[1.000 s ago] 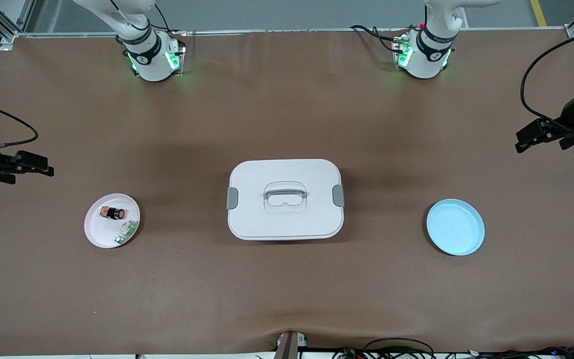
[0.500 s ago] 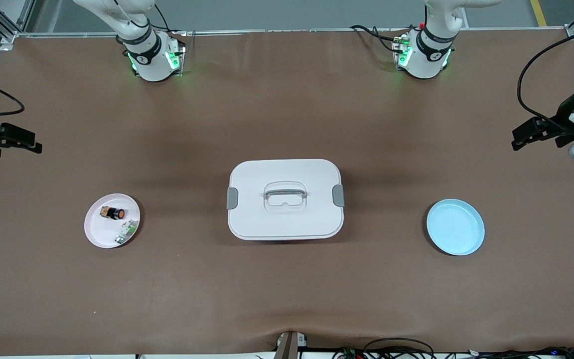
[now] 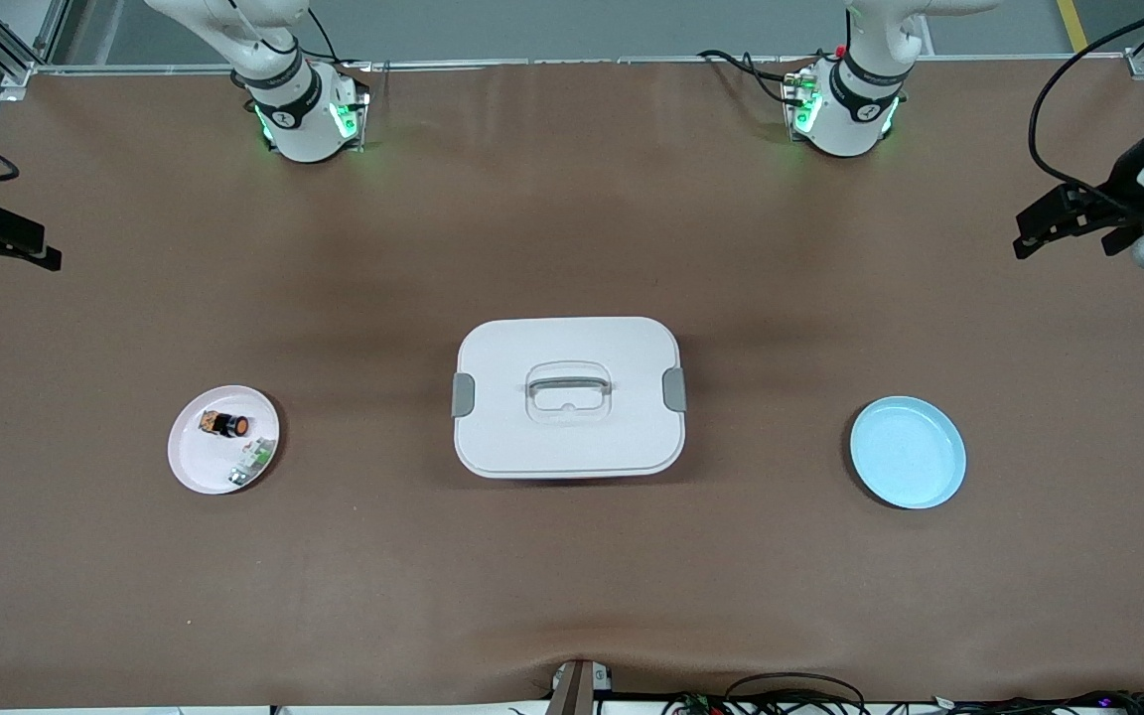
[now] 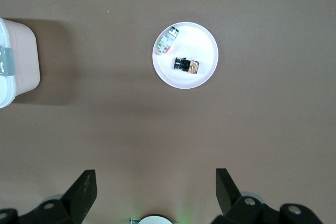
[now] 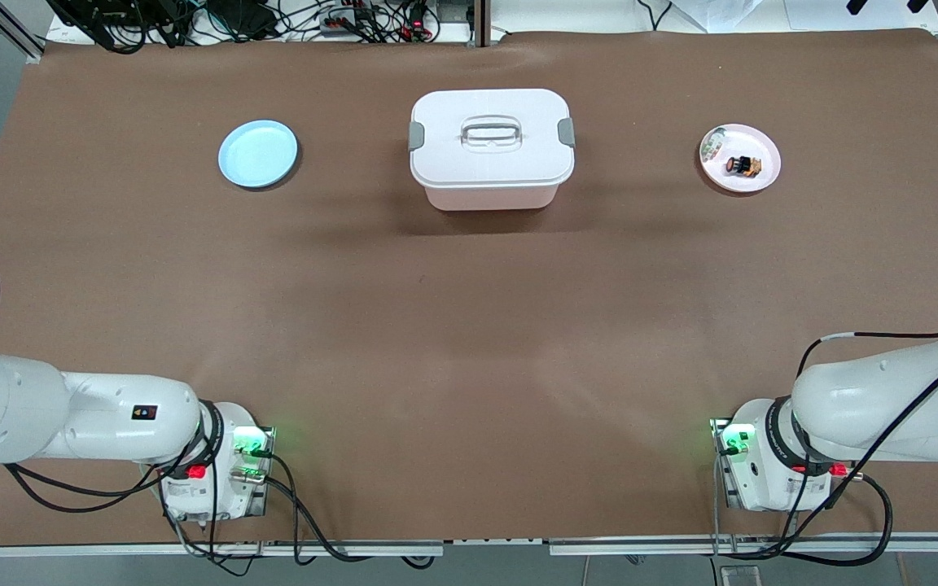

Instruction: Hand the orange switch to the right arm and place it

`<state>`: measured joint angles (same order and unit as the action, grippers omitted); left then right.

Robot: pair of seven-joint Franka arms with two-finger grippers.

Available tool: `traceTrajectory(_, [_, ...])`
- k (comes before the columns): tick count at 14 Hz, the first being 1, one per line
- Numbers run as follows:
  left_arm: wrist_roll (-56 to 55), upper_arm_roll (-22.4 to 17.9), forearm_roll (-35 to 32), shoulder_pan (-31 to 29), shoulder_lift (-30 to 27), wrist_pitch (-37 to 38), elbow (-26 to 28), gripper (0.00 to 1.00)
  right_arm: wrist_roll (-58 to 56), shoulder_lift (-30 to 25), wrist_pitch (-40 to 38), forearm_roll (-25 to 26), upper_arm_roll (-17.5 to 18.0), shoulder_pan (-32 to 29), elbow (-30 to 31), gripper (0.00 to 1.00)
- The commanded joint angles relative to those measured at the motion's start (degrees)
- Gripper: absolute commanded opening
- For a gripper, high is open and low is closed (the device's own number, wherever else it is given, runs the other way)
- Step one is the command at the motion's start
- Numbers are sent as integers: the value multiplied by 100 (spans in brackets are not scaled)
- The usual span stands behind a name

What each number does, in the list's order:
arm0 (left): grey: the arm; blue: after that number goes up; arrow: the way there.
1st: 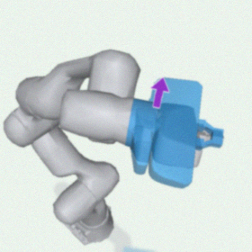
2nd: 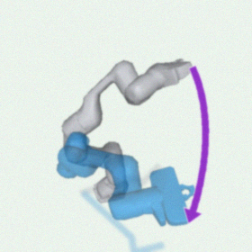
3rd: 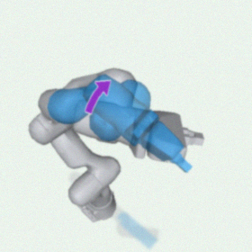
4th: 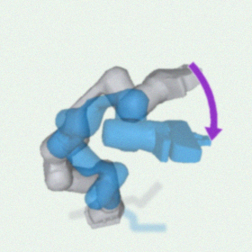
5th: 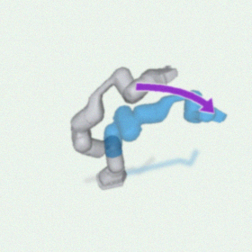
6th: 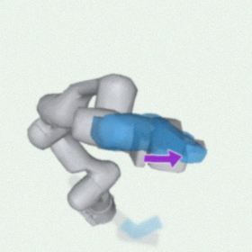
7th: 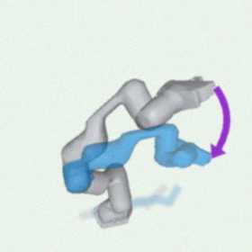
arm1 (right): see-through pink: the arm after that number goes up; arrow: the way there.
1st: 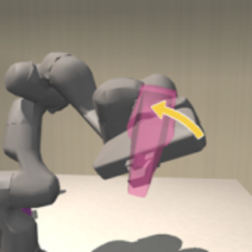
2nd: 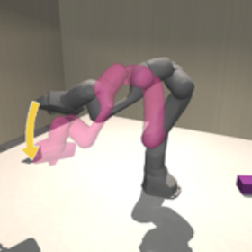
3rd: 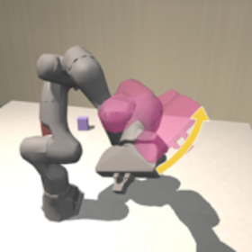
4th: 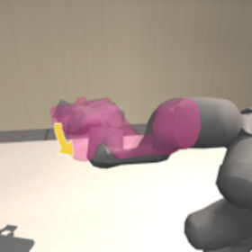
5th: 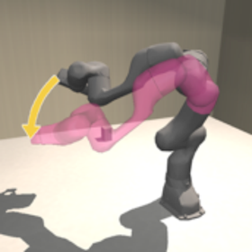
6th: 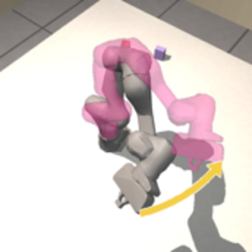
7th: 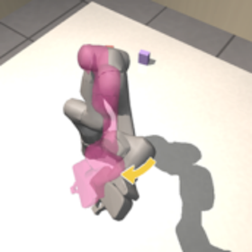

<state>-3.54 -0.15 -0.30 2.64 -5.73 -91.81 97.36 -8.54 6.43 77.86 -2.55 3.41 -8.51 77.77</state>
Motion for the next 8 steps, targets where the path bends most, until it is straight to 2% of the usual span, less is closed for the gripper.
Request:
traceTrajectory(1, [11, 24, 74, 0, 45, 119, -95, 100, 657, -19, 10, 25, 37, 217, -60, 100])
traceTrajectory(3, [37, 15, 74, -53, 54, 119, -138, 100, 1054, -89, 316, 122, 28, 473, 36, 100])
traceTrajectory(8, [20, 6, 21, -53, 168, 119, -244, 100, 1100, -107, 581, 35, 10, 473, 159, 100])
